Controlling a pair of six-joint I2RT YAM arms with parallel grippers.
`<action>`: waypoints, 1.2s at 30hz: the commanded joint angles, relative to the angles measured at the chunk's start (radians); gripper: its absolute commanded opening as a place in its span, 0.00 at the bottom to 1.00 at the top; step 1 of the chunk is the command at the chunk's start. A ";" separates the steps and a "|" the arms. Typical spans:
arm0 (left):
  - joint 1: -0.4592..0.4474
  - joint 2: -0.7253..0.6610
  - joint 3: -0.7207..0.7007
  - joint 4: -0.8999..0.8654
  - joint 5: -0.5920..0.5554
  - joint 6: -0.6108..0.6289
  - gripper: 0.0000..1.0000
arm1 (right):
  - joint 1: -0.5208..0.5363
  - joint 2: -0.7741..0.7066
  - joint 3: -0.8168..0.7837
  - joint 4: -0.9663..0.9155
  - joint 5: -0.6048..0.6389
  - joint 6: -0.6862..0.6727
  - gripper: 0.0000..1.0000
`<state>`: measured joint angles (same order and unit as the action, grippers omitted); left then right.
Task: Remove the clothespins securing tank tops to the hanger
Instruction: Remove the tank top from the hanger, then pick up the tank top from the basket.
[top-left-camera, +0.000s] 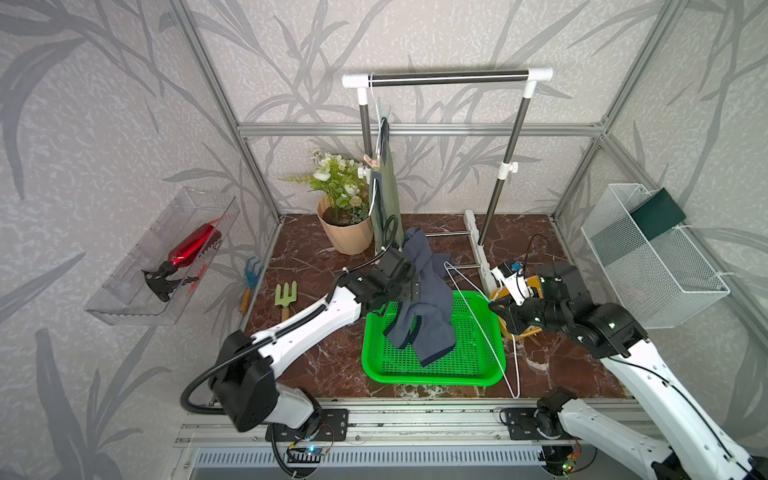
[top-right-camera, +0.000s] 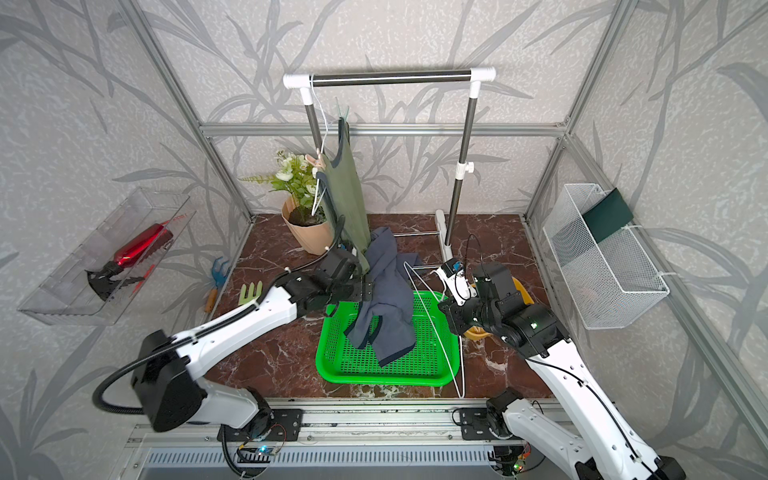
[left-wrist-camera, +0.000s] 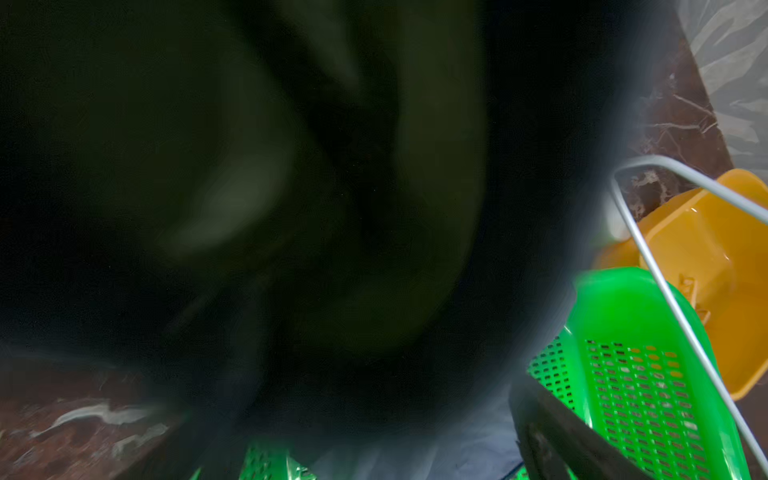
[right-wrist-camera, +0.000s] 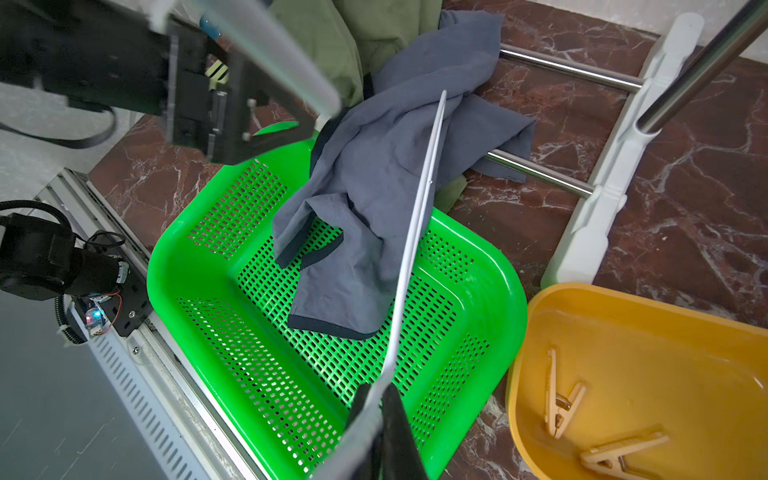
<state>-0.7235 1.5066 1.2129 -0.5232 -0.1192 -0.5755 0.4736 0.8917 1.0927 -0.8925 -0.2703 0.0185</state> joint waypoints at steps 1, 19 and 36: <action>0.005 0.111 0.117 0.001 0.039 0.006 0.99 | -0.003 -0.015 0.018 0.006 -0.005 0.000 0.00; 0.002 0.414 0.353 -0.169 0.112 -0.023 0.51 | -0.005 -0.026 0.024 -0.001 0.009 -0.013 0.00; -0.123 0.060 0.426 -0.057 0.143 0.104 0.00 | -0.005 -0.071 0.132 -0.073 0.082 -0.012 0.00</action>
<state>-0.8093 1.6653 1.5799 -0.6109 0.0273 -0.5201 0.4721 0.8413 1.1858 -0.9398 -0.2134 0.0101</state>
